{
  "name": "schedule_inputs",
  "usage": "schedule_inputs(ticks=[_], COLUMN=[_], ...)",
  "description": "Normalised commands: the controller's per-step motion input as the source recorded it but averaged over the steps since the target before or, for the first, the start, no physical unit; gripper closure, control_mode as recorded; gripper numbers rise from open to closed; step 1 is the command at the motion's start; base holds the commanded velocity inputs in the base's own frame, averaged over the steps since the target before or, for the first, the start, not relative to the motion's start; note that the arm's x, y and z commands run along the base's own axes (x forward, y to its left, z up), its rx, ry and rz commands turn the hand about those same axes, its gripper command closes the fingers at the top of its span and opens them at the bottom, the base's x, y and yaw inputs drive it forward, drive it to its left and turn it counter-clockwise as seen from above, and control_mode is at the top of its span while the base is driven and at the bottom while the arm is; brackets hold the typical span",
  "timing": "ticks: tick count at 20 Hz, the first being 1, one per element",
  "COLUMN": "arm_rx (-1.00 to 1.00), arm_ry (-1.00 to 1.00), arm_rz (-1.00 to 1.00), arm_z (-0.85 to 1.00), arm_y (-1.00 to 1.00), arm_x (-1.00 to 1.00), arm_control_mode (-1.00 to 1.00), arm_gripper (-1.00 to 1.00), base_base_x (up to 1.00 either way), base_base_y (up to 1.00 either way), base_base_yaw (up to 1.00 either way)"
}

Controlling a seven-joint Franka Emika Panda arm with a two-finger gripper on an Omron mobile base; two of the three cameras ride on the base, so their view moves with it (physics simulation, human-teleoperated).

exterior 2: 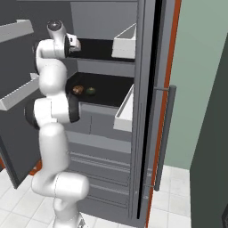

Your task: Gather the squash and potato from the fridge and place them on a tray on the dining counter. Then gather the chicken drumstick and steak from the fridge and place them on the other tray.

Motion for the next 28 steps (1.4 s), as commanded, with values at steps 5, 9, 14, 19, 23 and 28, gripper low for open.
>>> schedule_inputs(ticks=[5, 9, 14, 19, 23, 28], arm_rx=[0.0, 0.0, 0.0, 0.0, 0.0, 0.0], arm_ry=[0.01, 0.02, 0.01, 0.0, -0.04, -0.04], arm_rz=[-0.02, -0.02, -0.02, -0.03, -0.08, -0.12], arm_z=[0.0, 0.0, 0.0, -0.07, -0.51, -0.97], arm_y=[0.11, 0.04, 0.02, 0.02, -0.09, -0.05], arm_x=[0.48, 0.43, 0.4, 0.19, -0.41, -0.44], arm_control_mode=[-1.0, -1.0, -1.0, -1.0, -1.0, -1.0], arm_gripper=[-1.0, -1.0, -1.0, 1.0, 1.0, 1.0], base_base_x=[0.0, 0.0, 0.0, 0.0, 0.0, 0.0], base_base_y=[0.0, 0.0, 0.0, 0.0, 0.0, 0.0], base_base_yaw=[0.0, 0.0, 0.0, 0.0, 0.0, 0.0])
